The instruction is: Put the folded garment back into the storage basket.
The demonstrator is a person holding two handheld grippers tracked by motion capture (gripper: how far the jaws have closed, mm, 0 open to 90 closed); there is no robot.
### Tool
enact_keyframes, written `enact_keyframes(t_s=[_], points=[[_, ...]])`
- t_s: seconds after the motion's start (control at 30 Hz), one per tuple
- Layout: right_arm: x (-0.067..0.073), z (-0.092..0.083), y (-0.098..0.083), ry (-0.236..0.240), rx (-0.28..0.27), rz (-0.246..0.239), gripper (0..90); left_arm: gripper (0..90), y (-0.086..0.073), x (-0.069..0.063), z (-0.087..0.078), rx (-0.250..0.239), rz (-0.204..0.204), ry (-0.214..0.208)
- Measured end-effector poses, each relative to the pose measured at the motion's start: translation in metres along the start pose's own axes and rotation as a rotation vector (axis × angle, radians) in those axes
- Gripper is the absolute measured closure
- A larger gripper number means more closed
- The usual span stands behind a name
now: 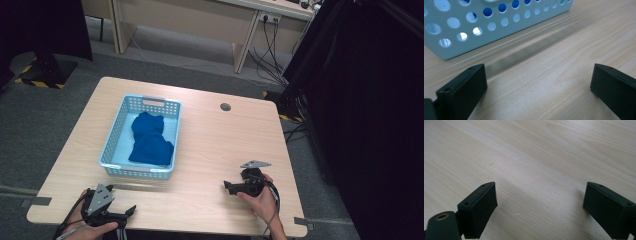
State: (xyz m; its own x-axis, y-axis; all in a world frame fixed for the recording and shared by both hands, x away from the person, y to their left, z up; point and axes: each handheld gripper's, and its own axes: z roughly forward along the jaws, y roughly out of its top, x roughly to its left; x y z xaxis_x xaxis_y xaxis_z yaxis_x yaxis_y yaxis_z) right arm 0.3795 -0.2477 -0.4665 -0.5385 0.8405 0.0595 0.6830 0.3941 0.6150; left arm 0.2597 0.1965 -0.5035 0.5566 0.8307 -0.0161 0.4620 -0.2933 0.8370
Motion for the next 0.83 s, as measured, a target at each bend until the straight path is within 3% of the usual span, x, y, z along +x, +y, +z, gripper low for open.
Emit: enact_keyframes(t_s=[0.83], points=[[0.0001,-0.0057,-0.009,-0.015,-0.006,-0.006,11.6,0.0,0.0001,0.0,0.0,0.001,0.0,0.0]])
